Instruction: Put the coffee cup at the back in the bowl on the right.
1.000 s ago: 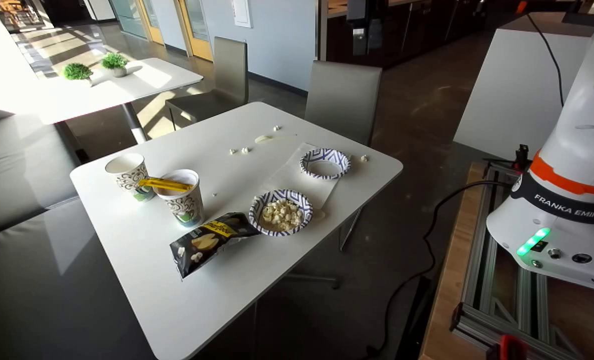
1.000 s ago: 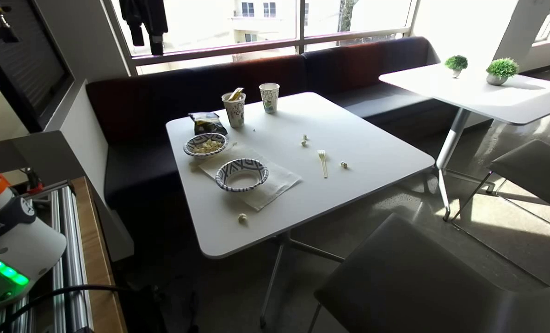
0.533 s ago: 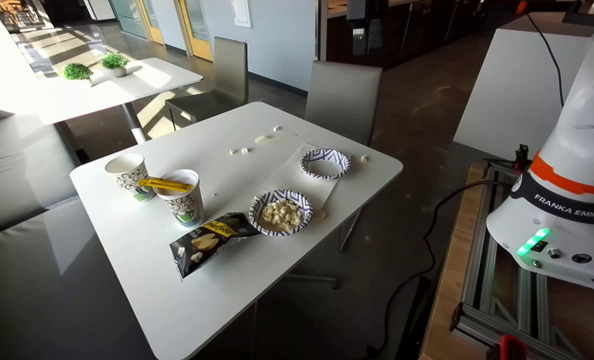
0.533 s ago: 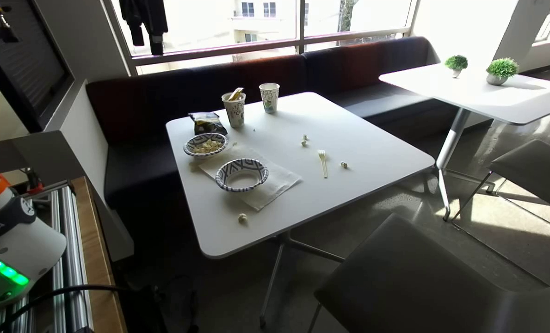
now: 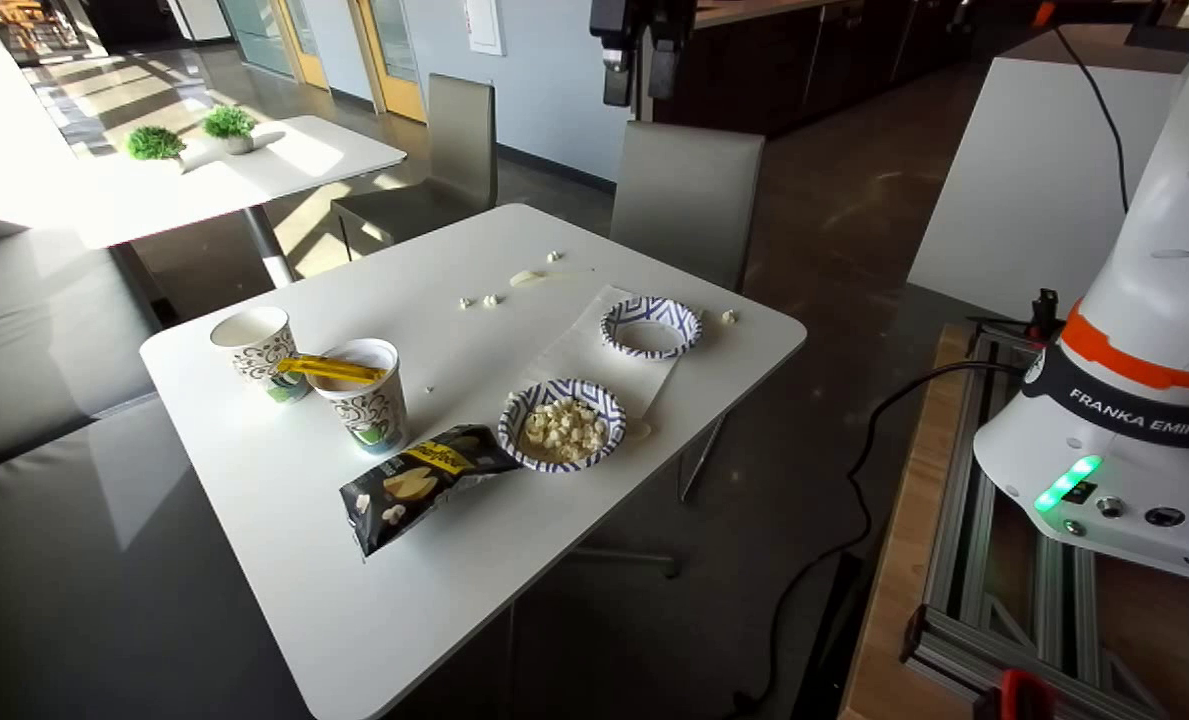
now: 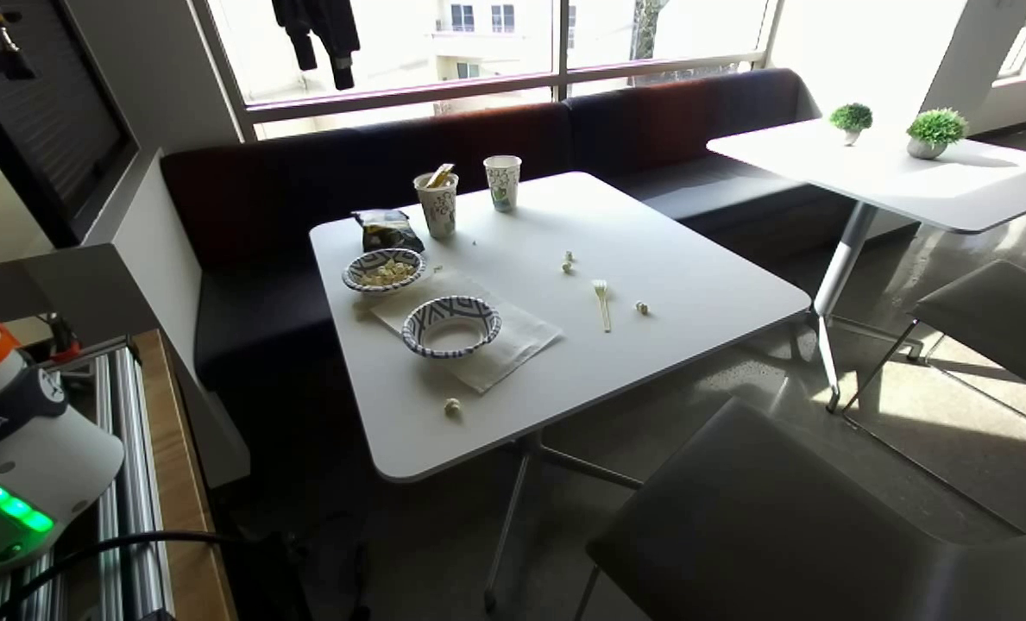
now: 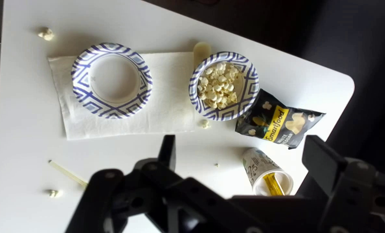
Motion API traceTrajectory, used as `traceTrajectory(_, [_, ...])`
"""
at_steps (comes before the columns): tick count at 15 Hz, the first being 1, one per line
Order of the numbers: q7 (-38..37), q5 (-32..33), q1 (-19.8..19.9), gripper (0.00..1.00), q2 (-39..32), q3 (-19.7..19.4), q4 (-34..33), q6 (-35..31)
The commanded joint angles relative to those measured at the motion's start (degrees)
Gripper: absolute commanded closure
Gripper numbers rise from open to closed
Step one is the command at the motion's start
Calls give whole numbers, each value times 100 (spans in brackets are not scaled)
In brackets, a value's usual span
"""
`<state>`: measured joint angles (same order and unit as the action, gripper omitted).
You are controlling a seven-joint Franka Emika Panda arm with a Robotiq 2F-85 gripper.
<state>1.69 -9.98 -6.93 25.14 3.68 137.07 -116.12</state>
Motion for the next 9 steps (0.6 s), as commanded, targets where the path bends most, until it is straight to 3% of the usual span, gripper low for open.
traceTrajectory(1, [-211,-288,-126,0,-868,189,-477,-524])
traceTrajectory(5, [-720,-883,-133,0,-1765,219,-1157,-1223])
traceTrajectory(9, [-1308,-1314,-67,0,-2974,252,-2395,-1419])
